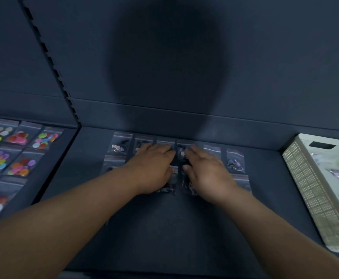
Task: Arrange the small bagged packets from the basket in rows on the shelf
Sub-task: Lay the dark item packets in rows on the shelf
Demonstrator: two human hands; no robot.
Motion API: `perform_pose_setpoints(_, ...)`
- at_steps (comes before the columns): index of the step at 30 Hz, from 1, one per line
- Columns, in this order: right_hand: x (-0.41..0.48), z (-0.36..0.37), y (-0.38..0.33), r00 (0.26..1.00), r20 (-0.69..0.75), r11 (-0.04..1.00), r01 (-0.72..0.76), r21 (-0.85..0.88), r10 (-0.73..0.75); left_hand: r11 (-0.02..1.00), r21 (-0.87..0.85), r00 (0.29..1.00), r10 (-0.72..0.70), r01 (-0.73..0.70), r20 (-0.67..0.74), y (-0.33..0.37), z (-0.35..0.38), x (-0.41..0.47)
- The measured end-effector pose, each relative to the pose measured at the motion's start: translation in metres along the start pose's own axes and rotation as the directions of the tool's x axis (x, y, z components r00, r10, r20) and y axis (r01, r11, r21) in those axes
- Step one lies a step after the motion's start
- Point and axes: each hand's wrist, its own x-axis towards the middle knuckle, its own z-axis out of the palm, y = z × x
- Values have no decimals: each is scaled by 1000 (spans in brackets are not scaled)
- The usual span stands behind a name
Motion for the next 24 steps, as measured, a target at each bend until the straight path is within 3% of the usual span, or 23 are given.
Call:
perform_pose_setpoints(11,-38,-21,74,968,14,965,-248,-85,250,985,-37,985,170,-170,-3,78,1,45)
perform_pose_setpoints(16,-38,-17,85,973,82,975,-208,-75,214,992,-26,986,128,-126,108,87,9,56)
perform_pose_setpoints(24,-29,-16,89,987,92,990,-129,-51,133,996,-13,993,86,-85,83,85,9,58)
